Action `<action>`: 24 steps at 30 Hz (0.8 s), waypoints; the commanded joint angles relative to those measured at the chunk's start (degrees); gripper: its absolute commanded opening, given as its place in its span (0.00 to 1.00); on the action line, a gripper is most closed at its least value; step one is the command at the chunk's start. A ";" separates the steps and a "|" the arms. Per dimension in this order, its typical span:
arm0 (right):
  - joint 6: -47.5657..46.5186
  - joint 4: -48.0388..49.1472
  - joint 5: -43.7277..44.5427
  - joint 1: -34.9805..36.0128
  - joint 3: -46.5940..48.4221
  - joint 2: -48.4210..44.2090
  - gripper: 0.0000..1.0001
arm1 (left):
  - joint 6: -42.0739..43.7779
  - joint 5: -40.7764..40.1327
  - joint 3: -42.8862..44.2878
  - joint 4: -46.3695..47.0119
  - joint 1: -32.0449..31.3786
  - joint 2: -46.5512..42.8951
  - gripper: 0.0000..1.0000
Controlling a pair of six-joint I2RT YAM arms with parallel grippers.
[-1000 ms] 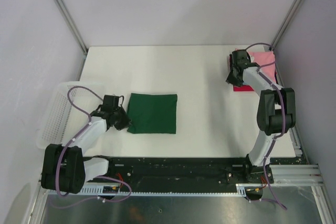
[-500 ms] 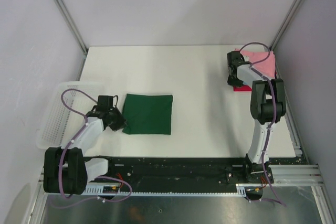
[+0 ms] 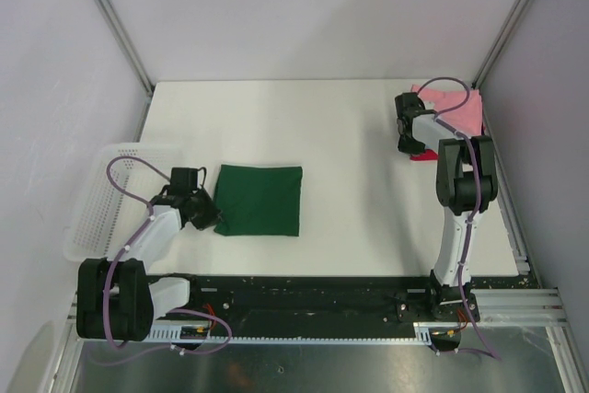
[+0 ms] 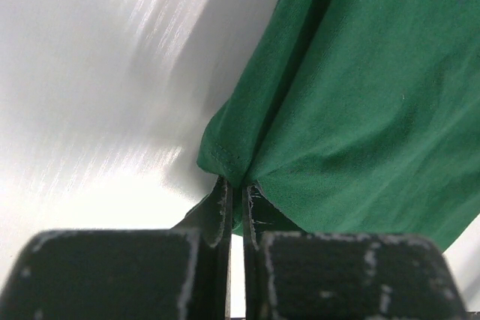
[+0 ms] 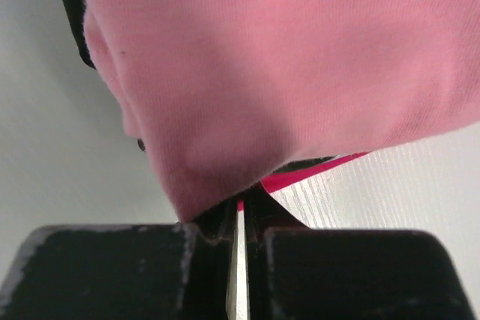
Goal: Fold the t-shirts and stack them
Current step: Put the neatly folded tshirt into the corner of the board with both arms
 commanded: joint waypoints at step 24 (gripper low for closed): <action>19.25 1.35 -17.37 29.71 -15.21 -13.43 0.16 | -0.24 0.03 -1.14 0.44 0.88 -2.76 0.04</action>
